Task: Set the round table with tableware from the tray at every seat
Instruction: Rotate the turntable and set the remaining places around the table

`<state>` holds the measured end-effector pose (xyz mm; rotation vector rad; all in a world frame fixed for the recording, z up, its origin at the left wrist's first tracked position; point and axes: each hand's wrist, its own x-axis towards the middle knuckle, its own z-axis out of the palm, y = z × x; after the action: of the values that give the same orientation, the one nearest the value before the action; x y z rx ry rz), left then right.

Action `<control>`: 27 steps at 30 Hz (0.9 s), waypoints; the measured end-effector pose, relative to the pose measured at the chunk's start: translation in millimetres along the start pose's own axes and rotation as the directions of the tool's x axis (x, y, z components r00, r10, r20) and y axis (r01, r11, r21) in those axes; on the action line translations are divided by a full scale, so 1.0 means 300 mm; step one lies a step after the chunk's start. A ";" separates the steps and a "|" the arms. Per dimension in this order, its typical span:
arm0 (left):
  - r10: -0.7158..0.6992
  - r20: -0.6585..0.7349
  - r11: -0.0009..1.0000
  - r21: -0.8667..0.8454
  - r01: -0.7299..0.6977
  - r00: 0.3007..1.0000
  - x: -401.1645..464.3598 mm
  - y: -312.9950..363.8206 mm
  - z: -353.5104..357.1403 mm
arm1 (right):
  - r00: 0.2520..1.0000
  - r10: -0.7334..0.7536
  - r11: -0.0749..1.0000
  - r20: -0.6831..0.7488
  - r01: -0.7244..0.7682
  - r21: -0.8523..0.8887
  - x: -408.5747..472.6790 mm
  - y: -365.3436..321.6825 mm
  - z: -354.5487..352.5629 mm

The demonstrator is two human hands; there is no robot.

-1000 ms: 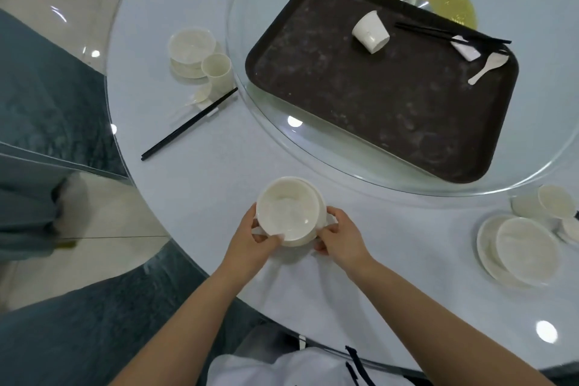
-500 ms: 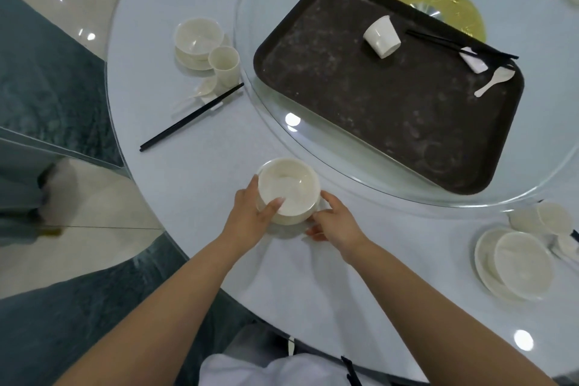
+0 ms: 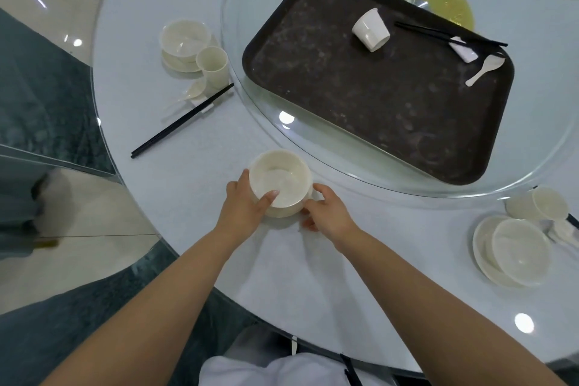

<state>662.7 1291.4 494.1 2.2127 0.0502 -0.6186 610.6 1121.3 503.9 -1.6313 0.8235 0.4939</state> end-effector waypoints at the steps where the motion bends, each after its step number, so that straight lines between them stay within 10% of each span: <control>1: -0.008 -0.001 1.000 0.008 0.008 1.000 0.001 0.002 -0.001 | 1.000 -0.001 1.000 0.002 0.001 -0.001 0.000 -0.002 0.000; 27: 0.085 -0.164 0.992 0.106 -0.068 0.983 0.150 0.314 -0.068 | 0.931 -0.161 0.931 -0.327 0.253 0.261 0.090 -0.239 -0.330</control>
<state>732.9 1236.1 551.9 2.3482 0.0214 -0.3982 670.0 1023.7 554.9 -1.5047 0.8862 -0.0377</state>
